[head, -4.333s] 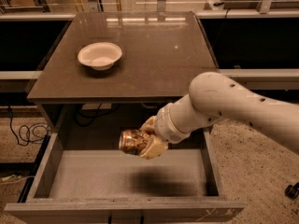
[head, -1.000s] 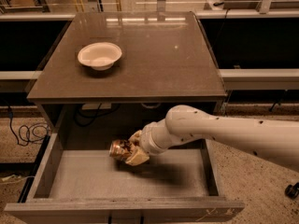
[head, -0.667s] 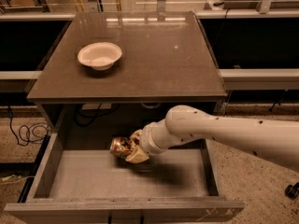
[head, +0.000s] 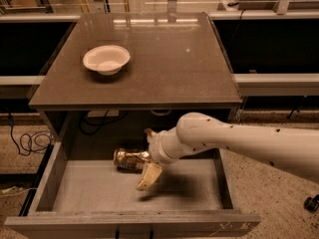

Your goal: Place orange can into top drawer

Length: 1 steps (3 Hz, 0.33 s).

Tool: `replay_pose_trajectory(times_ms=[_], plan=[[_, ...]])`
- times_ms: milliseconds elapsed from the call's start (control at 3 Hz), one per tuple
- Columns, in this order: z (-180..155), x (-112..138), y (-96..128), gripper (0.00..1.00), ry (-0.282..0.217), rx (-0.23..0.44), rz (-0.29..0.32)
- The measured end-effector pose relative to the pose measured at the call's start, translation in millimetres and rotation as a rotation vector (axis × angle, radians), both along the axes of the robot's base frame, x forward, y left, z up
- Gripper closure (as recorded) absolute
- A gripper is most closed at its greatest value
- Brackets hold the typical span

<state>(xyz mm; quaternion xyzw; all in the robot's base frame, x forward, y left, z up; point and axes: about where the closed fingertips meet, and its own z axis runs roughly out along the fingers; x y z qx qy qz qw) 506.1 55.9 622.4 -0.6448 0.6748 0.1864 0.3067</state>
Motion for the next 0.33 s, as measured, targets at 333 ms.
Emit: replay_pose_trajectory(times_ms=[333], plan=[[0.0,0.0,0.0,0.0,0.0,0.0,0.0]])
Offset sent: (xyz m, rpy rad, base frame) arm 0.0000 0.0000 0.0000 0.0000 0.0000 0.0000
